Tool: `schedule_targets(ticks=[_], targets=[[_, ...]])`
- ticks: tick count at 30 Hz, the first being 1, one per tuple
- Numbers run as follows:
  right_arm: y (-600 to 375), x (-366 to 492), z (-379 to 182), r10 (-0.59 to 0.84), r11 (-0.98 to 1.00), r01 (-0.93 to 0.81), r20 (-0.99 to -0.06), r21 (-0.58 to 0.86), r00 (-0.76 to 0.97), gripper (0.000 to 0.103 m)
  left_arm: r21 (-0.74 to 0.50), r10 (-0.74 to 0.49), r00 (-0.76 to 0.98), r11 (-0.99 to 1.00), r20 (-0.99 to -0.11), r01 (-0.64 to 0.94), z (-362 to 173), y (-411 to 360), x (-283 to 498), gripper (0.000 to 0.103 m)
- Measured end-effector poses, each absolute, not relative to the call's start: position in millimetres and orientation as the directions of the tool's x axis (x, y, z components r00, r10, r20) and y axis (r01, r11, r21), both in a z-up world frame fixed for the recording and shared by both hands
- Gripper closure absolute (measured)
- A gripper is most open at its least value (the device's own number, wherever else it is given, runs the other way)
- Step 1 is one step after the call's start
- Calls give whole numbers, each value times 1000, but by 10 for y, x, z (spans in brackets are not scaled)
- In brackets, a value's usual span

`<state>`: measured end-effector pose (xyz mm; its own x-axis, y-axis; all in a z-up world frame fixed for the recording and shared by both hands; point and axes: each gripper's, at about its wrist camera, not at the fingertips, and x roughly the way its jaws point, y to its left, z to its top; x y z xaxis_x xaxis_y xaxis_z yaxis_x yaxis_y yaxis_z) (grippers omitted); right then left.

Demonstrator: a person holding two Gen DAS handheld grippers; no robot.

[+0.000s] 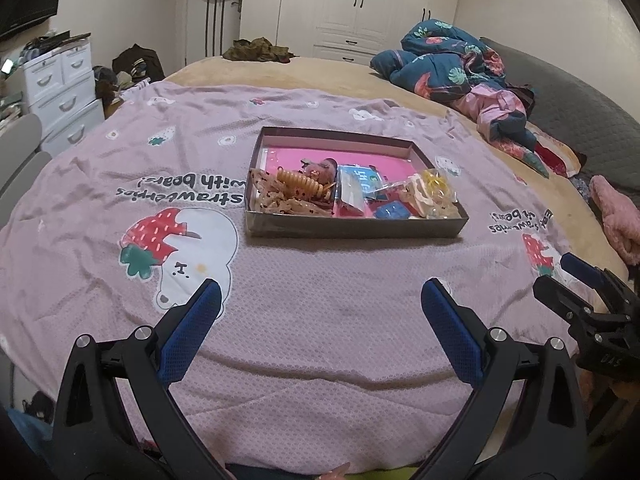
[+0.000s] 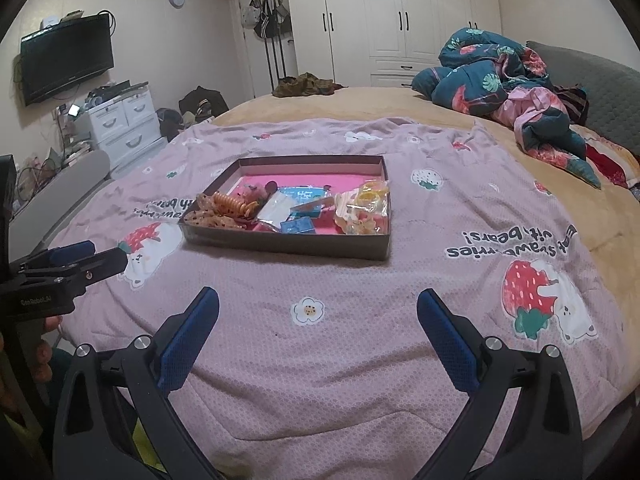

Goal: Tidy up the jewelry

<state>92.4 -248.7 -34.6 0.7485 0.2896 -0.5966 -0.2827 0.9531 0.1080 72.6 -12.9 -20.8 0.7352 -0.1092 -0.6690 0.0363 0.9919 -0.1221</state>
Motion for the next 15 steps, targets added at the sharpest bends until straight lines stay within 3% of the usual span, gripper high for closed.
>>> schedule_targets(ticks=[15], targets=[[-2510,953,-334,292,952,-285,-596,109,748,4,-126,-110,730,991,-674,32,-205,-125,722,9]])
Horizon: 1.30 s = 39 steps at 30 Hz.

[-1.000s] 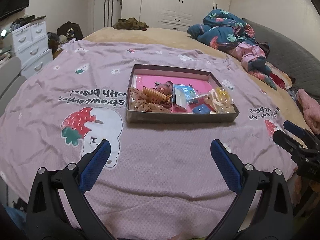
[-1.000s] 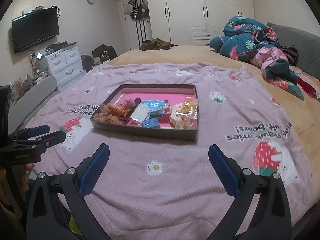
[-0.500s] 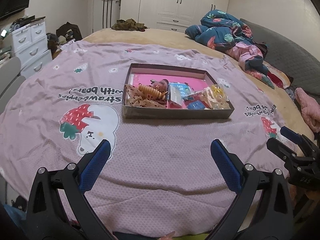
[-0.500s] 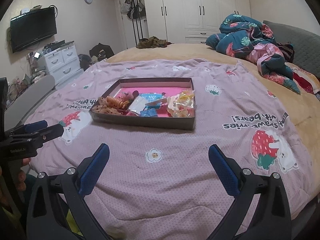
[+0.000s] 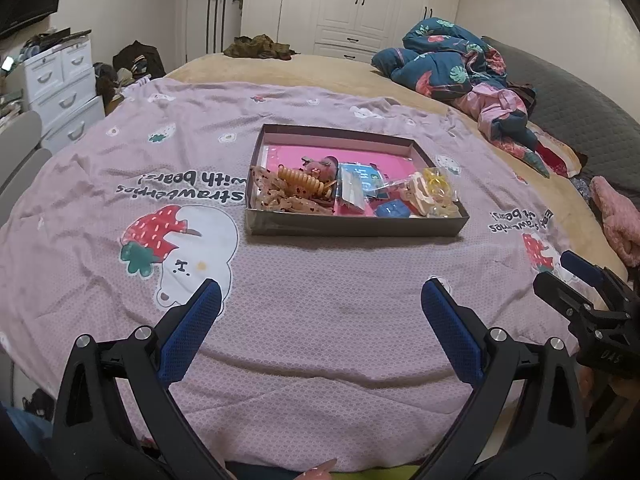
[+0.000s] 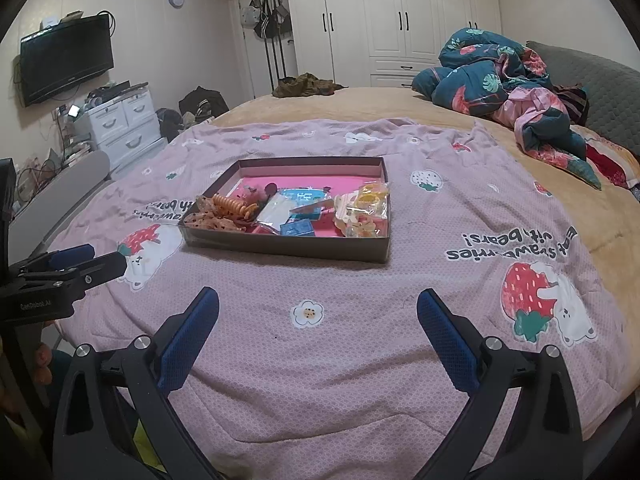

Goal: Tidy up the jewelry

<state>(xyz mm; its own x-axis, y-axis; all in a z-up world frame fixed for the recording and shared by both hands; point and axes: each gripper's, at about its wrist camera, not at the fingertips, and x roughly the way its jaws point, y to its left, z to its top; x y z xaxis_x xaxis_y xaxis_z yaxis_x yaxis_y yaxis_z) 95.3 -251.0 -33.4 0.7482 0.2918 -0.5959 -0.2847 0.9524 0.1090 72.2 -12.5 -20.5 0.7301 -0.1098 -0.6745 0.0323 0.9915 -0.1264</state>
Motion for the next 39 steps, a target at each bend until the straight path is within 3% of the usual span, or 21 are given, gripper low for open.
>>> schedule_targets(ticks=[39], targets=[[-2484,968,-336,292,952,-288,-604,107,742,4,-125,-104,728,992,-678,26,-206,-99,717,9]])
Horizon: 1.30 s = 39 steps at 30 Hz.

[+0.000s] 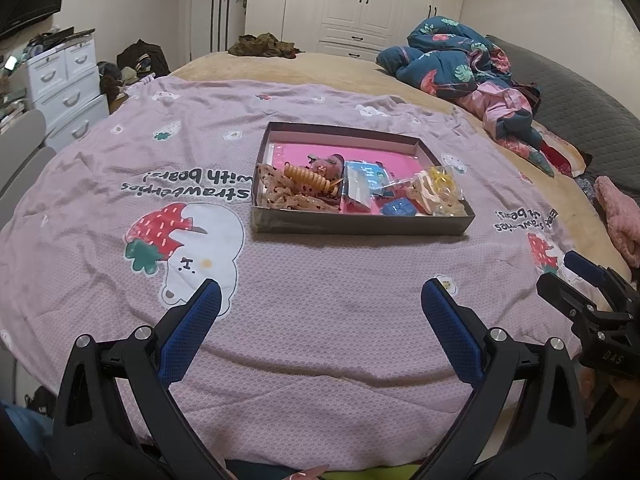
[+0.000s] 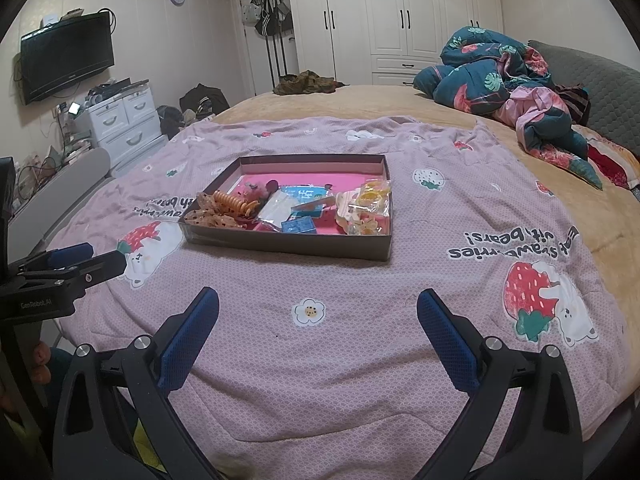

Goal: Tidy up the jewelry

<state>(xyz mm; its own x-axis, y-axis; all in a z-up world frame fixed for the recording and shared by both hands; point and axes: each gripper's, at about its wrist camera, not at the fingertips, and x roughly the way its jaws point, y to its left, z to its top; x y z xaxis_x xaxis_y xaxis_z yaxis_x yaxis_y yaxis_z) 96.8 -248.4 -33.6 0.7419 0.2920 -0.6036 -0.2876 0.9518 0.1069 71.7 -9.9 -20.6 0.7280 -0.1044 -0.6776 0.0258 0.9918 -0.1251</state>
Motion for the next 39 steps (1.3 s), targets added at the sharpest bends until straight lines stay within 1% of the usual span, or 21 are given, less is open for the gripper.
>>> schedule_targets(ticks=[35,39], targets=[[-2482,960,-333,291,952,-287,-603,105,743,4,-112,-87,714,994,-694,13,-257,-57,687,9],[-2481,959,-331,289,953,-286,-603,104,744,4,-134,-107,711,991,-695,18,-257,-56,703,9]])
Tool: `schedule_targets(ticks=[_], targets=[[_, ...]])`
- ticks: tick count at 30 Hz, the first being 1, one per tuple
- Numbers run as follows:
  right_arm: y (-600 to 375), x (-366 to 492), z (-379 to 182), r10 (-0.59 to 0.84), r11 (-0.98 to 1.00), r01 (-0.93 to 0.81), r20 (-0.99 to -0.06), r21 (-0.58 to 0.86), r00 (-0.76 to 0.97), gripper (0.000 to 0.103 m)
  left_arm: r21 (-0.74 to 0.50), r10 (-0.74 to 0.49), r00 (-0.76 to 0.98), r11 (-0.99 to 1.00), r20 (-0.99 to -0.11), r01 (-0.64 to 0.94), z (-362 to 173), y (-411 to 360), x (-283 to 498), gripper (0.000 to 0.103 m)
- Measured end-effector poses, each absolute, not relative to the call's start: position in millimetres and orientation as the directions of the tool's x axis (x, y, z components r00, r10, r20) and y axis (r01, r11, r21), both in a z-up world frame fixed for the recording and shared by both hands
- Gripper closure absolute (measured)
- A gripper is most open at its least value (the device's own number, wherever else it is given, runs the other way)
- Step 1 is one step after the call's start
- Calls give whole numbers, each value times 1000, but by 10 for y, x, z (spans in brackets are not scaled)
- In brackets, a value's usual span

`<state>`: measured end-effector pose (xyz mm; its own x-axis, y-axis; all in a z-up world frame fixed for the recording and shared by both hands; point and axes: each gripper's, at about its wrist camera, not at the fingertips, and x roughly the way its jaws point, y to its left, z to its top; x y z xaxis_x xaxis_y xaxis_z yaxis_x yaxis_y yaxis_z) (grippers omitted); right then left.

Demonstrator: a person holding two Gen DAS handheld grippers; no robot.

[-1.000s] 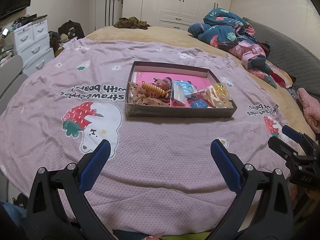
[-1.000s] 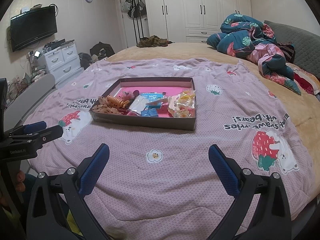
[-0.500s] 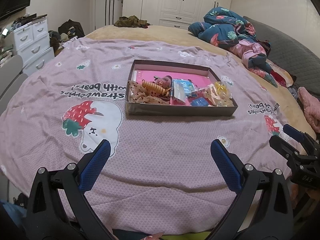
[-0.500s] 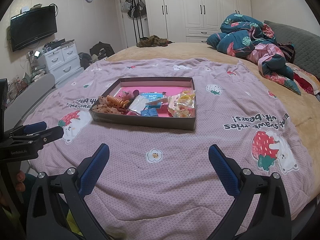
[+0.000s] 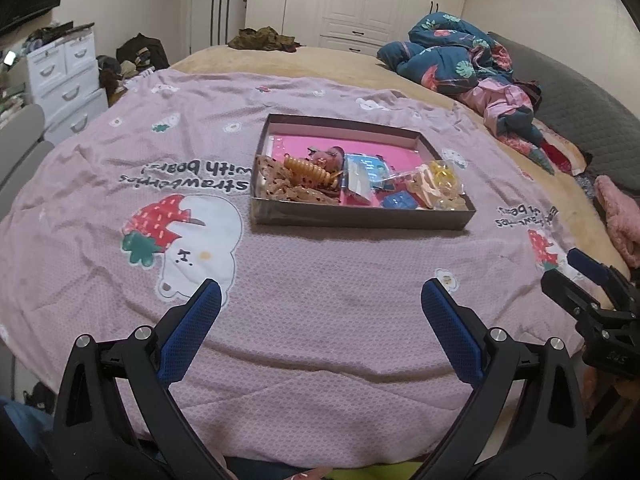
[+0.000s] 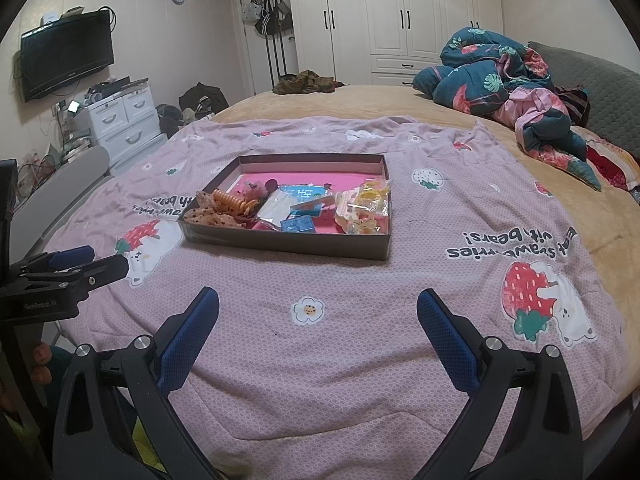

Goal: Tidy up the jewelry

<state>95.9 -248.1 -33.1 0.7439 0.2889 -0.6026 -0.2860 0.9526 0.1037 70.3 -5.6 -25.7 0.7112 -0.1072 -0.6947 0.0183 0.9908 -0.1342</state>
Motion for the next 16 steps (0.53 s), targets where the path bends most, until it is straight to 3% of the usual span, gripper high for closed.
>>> schedule_targets(ticks=[7,11,16], targets=[[-2519,971,-348,280,956,-277,-606,100,745,4,-99,-69,738,995,-671,3,-203,-58,685,9],[-2630,1081,-398,260,963,-244,-613,111,747,4,-112,-27,714,991,-699,-72,-268,144,815,9],[-3179,1702,-671,154,985,-62,-672,158,724,4,-57,118,673,971,-730,-232,-467,775,1316,9]])
